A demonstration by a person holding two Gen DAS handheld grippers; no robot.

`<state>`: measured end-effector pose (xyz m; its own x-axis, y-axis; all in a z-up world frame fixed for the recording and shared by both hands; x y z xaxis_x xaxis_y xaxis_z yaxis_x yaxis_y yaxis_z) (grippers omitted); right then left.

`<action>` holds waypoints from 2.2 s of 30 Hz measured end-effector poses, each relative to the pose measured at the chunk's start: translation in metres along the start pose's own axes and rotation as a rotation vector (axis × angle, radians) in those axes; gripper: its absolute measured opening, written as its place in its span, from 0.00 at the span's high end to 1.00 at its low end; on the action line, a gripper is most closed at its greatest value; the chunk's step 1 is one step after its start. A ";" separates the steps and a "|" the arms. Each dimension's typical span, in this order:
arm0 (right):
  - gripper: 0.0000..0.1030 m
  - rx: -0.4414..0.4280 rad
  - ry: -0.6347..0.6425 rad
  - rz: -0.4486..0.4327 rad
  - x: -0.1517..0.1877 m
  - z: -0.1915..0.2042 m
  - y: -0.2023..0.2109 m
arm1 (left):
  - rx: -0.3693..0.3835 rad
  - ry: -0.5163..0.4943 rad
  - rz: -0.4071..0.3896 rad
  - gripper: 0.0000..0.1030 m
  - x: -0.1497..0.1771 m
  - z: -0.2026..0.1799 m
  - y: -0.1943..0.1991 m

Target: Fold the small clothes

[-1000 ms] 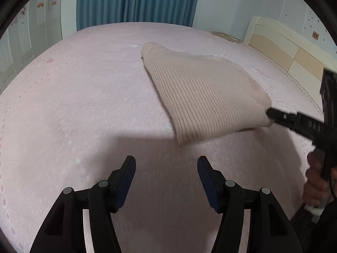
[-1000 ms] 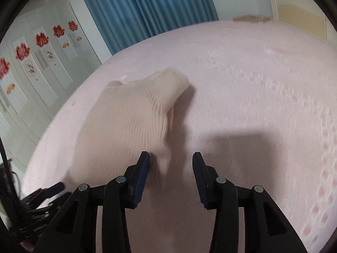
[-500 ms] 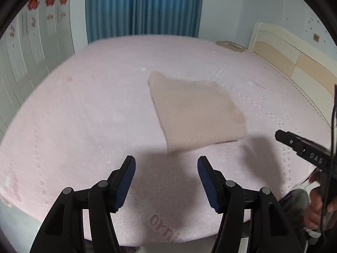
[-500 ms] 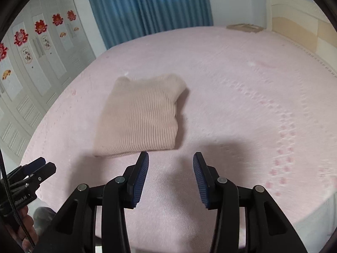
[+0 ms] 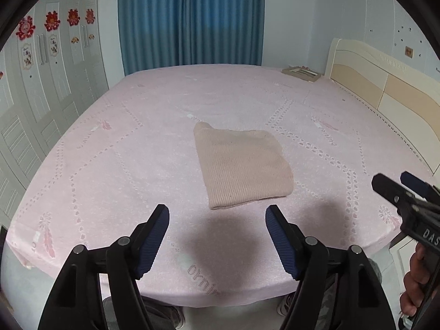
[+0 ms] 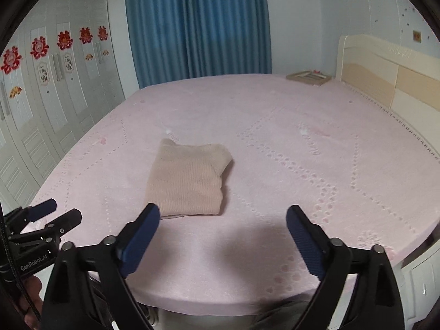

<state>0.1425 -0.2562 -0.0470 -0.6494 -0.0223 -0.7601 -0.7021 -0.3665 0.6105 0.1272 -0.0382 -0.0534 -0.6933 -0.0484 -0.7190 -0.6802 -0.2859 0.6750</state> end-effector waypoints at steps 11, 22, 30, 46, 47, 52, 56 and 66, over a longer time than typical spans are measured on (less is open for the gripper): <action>0.05 0.009 -0.001 0.011 0.001 0.001 0.011 | -0.006 -0.009 -0.022 0.30 -0.005 -0.004 0.010; 0.05 0.017 0.012 0.016 0.003 0.007 0.008 | -0.011 0.001 -0.015 0.30 -0.003 0.001 0.010; 0.05 0.015 0.019 0.022 0.003 0.009 0.006 | -0.005 0.016 -0.009 0.30 -0.004 0.007 0.010; 0.05 0.008 0.008 0.022 0.001 0.014 0.007 | -0.008 0.032 -0.004 0.30 -0.003 0.019 0.008; 0.05 0.008 0.007 0.021 0.001 0.014 0.007 | -0.008 0.032 -0.004 0.30 -0.003 0.019 0.008; 0.05 0.006 0.003 0.017 0.000 0.013 0.008 | -0.006 0.036 -0.003 0.30 -0.003 0.021 0.009; 0.05 0.006 0.002 0.014 0.000 0.013 0.009 | -0.008 0.040 -0.007 0.30 -0.005 0.022 0.010; 0.05 0.005 0.000 0.007 -0.003 0.015 0.012 | -0.008 0.042 -0.013 0.30 -0.006 0.024 0.011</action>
<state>0.1312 -0.2462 -0.0340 -0.6543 -0.0244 -0.7559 -0.6992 -0.3612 0.6169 0.1183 -0.0182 -0.0374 -0.6736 -0.0847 -0.7343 -0.6872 -0.2940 0.6643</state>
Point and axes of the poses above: each gripper's, at about its wrist camera, not at the fingertips, and y roughly against the way its jaws point, z to its left, x to its underside, the point moved 9 cm from there along -y, roughly the way its jaws point, and after that the axes turned 15 degrees about -x, right-handed, at the moved point
